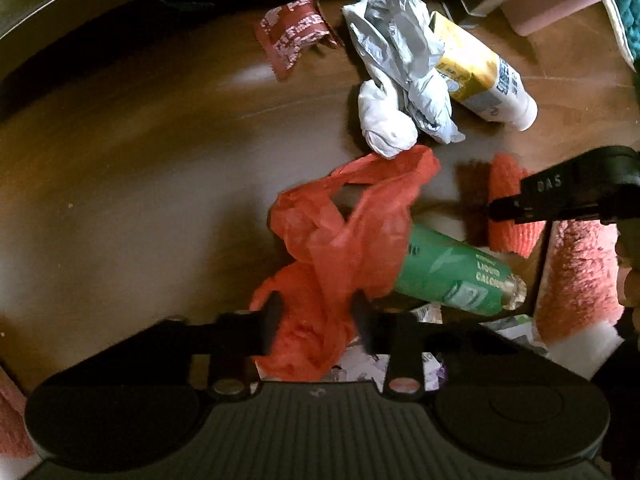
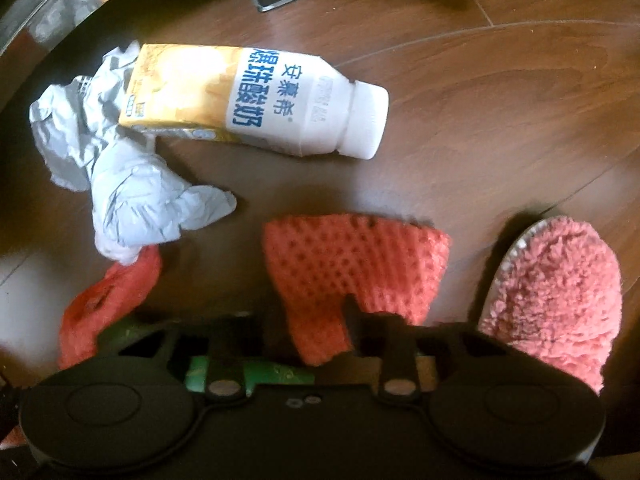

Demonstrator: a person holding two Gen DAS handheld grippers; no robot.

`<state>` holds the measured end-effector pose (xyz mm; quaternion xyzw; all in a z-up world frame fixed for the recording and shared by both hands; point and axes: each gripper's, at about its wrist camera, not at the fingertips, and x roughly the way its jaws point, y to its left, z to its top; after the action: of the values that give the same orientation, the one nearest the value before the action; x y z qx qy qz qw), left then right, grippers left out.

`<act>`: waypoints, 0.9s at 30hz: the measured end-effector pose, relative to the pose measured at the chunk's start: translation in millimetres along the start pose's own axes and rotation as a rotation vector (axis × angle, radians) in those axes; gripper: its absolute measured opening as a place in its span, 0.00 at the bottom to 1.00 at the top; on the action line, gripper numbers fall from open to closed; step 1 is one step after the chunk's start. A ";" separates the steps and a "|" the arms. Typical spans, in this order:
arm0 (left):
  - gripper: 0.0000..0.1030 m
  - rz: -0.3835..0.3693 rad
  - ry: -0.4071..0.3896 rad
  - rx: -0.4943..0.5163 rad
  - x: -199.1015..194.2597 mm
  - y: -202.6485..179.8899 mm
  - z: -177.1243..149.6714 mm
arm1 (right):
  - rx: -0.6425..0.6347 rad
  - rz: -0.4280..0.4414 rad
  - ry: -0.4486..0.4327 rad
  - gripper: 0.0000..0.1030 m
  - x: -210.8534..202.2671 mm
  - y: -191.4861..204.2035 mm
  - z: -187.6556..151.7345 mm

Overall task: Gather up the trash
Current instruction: 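Close the right gripper on the orange mesh sleeve while the left tool approaches the red plastic bag, then close the left gripper on the red plastic bag while the right gripper holds the orange mesh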

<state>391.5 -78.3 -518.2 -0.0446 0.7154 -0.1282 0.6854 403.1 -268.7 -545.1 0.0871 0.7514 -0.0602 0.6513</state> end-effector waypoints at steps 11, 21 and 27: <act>0.13 0.011 -0.052 -0.028 -57.9 -1.4 -24.3 | -0.084 0.005 -0.066 0.09 -81.2 2.4 -14.4; 0.10 0.009 -0.128 -0.086 -118.6 7.4 -52.7 | -0.186 0.083 -0.204 0.09 -186.1 11.1 -54.7; 0.12 0.033 -0.124 0.000 -112.0 -2.0 -56.5 | -0.187 0.143 -0.225 0.09 -197.3 13.6 -61.6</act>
<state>341.5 -46.5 -407.6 -0.0406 0.6723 -0.1140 0.7303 373.3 -253.2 -340.8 0.0718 0.6677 0.0473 0.7394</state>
